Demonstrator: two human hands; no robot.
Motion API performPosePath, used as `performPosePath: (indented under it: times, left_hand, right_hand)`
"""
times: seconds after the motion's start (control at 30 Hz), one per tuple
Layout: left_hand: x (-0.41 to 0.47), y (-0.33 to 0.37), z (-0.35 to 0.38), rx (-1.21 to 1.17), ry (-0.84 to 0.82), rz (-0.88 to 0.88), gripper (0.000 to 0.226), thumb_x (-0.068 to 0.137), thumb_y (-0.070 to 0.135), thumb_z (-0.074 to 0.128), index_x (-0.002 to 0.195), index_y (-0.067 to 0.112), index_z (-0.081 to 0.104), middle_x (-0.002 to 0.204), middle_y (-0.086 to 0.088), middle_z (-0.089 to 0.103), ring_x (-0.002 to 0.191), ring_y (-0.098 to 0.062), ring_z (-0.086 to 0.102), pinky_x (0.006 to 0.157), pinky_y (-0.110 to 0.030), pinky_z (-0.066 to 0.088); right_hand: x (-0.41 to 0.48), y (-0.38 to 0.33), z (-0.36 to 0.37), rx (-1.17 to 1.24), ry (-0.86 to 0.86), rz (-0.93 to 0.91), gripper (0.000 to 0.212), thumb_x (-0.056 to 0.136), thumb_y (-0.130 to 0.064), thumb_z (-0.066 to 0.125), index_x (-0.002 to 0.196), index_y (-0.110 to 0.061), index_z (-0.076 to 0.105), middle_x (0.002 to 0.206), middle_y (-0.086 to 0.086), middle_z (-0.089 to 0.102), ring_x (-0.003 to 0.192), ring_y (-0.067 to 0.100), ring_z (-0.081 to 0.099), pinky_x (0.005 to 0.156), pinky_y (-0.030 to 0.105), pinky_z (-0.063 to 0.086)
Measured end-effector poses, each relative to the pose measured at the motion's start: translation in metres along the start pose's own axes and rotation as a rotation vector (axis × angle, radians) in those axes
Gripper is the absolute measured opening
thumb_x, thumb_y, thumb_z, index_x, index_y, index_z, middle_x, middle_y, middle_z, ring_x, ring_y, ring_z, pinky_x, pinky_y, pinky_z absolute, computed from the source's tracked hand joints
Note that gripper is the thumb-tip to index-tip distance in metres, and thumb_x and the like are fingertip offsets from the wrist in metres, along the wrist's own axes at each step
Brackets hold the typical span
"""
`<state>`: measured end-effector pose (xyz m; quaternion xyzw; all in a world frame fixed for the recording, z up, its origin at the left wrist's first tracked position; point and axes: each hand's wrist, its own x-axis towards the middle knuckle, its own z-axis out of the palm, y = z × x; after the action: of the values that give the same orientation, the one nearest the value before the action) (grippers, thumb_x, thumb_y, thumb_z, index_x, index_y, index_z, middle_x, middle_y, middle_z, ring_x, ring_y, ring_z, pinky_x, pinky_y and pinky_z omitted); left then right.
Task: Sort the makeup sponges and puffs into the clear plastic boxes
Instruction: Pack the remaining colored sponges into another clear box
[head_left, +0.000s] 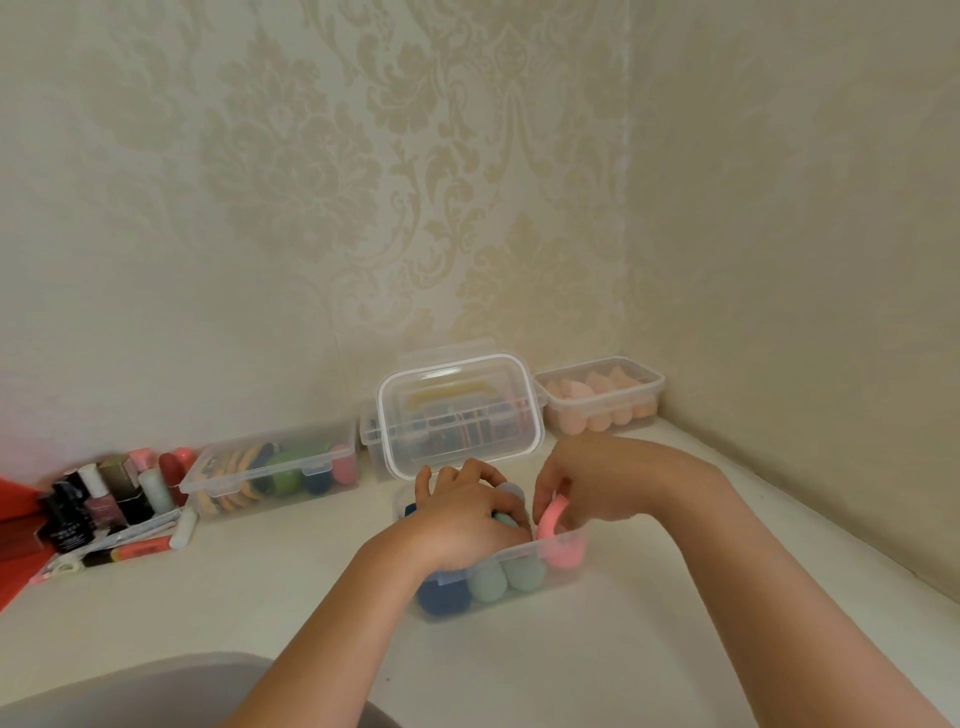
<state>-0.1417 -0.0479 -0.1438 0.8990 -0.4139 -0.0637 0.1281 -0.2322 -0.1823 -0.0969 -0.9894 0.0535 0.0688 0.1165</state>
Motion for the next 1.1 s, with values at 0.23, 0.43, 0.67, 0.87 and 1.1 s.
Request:
performPosePath:
  times: [0.23,0.43,0.67,0.87,1.1]
  left_hand:
    - [0.001,-0.001,0.001,0.004,-0.027,-0.014,0.015,0.084,0.055,0.054,0.089,0.043,0.063,0.119,0.018,0.032,0.125,-0.012,0.026,0.115,-0.042,-0.012]
    - [0.002,-0.004,0.0,0.052,-0.048,-0.011,0.024,0.086,0.056,0.053,0.101,0.04,0.061,0.136,0.013,0.032,0.13,-0.015,0.026,0.116,-0.042,-0.01]
    - [-0.001,-0.003,-0.003,0.01,-0.038,0.026,0.024,0.082,0.058,0.057,0.105,0.05,0.059,0.13,0.016,0.035,0.129,-0.013,0.028,0.115,-0.046,-0.009]
    - [-0.003,-0.004,-0.006,0.002,-0.057,0.055,0.023,0.085,0.051,0.057,0.107,0.048,0.059,0.132,0.014,0.034,0.129,-0.016,0.028,0.115,-0.048,-0.01]
    - [-0.003,-0.004,-0.005,-0.017,-0.053,0.05,0.022,0.085,0.048,0.059,0.107,0.047,0.061,0.133,0.014,0.034,0.129,-0.015,0.028,0.115,-0.048,-0.011]
  right_hand:
    - [0.017,-0.033,0.017,-0.281,0.077,0.102,0.035,0.092,-0.01,0.048,0.06,-0.013,0.033,0.064,0.002,0.034,0.055,0.017,0.035,0.047,0.024,0.025]
    - [0.033,-0.04,0.023,-0.342,0.045,0.155,0.025,0.096,-0.017,0.046,0.073,-0.009,0.042,0.071,0.003,0.037,0.076,0.025,0.048,0.06,0.029,0.036]
    - [0.004,-0.006,-0.001,0.049,-0.018,0.023,0.023,0.08,-0.019,0.07,0.103,-0.016,0.068,0.099,0.005,0.071,0.079,0.018,0.064,0.059,0.022,0.044]
    - [0.001,0.039,-0.009,0.045,0.26,0.254,0.03,0.084,0.002,0.049,0.104,-0.018,0.061,0.118,0.003,0.057,0.111,0.021,0.052,0.093,0.029,0.042]
    - [-0.001,0.076,0.002,-0.146,-0.092,0.549,0.064,0.083,-0.015,0.07,0.139,-0.014,0.04,0.137,0.003,0.051,0.121,0.02,0.053,0.078,0.025,0.042]
